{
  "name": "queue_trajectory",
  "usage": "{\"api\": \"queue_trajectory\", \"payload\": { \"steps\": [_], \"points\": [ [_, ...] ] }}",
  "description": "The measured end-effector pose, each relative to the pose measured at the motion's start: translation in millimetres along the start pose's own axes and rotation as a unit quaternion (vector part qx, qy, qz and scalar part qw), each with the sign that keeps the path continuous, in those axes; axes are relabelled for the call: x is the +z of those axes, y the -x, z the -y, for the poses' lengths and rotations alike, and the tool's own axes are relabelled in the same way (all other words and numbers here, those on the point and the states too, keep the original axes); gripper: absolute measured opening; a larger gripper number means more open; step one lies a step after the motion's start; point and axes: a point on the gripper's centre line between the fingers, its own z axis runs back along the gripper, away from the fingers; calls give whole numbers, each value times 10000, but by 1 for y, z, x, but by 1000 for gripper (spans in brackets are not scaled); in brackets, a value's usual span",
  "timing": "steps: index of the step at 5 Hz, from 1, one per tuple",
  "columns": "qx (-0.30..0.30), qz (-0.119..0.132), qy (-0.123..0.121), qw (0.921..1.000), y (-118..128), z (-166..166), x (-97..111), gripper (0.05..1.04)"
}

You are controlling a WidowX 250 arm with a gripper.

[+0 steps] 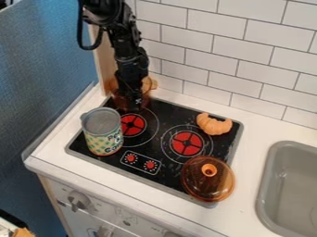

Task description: Move the glass pot and put it in the right burner

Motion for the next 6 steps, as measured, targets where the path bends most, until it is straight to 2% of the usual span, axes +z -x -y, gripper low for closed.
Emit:
{"api": "queue_trajectory", "payload": {
  "steps": [1, 2, 3, 5, 6],
  "points": [
    [-73, 23, -12, 10000, -1, 2, -2, 385],
    [-263, 63, 14, 9996, -6, 10, -5, 167],
    [-426, 78, -3, 9991, -11, 19, -2, 82],
    [-835, 260, -298, 9957, -19, 34, 38, 79],
    [-1186, 360, -353, 9917, -25, 57, 54, 79]
  ]
}}
